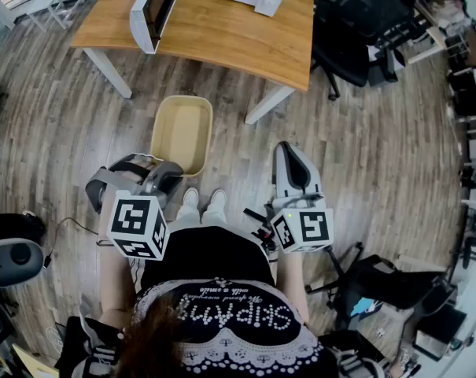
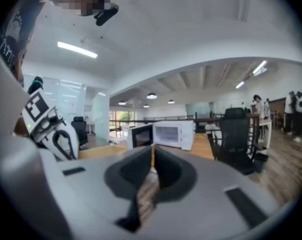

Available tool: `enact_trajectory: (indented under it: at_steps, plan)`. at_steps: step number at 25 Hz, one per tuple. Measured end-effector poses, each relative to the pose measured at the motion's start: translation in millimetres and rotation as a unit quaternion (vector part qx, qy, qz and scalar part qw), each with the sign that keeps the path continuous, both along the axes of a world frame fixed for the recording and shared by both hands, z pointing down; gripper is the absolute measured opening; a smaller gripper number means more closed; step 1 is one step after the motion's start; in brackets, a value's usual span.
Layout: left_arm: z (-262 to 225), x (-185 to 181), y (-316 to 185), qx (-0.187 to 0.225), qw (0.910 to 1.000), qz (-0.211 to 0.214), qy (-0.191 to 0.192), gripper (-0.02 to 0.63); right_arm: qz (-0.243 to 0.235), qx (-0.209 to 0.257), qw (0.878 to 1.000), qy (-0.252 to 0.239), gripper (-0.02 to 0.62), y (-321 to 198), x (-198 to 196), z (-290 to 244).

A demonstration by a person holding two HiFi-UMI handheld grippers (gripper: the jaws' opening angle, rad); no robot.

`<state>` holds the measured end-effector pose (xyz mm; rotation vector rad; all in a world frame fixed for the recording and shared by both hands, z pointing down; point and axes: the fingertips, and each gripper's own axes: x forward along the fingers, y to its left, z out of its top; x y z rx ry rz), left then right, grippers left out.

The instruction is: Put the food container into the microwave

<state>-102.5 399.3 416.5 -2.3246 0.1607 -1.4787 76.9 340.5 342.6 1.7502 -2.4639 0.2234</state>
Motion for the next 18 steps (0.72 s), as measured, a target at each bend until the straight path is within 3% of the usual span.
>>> enact_trajectory:
  at_steps: [18]
  plan:
    - [-5, -42, -2, 0.015, 0.9997, 0.008, 0.016, 0.046, -0.010, 0.003, 1.000, 0.015, 0.040, 9, -47, -3]
